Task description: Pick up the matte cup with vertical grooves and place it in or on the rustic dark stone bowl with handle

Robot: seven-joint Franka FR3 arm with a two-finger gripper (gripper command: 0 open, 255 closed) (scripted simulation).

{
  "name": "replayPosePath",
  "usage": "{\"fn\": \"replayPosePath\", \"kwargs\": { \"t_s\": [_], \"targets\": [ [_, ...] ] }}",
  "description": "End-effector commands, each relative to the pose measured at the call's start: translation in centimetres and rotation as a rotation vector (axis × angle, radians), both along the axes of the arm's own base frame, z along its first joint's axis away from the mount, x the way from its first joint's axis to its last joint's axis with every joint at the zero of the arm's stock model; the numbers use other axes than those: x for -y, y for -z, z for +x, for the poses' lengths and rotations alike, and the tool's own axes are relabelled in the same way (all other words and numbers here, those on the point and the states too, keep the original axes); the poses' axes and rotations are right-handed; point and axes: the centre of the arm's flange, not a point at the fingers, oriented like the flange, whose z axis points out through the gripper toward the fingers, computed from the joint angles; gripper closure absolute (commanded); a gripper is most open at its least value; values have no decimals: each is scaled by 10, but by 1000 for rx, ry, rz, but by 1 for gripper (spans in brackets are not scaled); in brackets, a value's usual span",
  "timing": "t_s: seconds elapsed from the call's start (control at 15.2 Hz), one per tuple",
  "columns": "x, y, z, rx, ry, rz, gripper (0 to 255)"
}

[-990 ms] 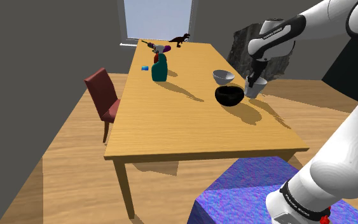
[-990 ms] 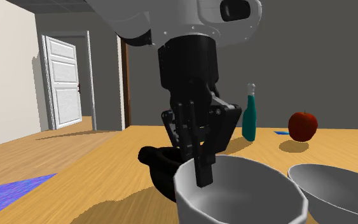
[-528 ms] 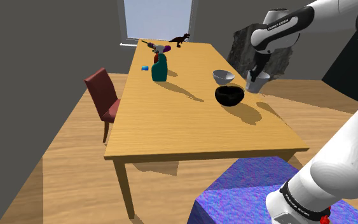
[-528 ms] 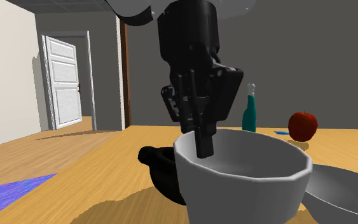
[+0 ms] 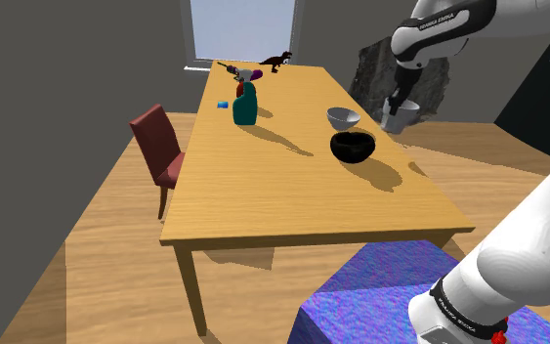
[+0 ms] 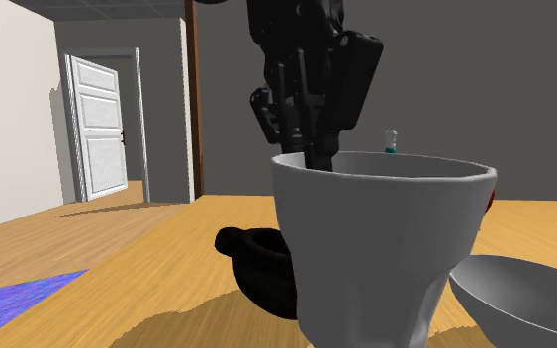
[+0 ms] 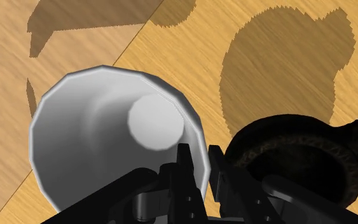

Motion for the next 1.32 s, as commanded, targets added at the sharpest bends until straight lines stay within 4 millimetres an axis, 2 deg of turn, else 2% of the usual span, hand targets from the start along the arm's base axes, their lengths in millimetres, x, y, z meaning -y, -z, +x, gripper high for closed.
{"fn": "replayPosePath", "kwargs": {
  "t_s": [0.0,0.66,1.25],
  "targets": [
    [1,-11,-1,0,0,0,255],
    [1,-61,-1,0,0,0,255],
    [-111,-88,28,0,0,0,255]
  ]
}}
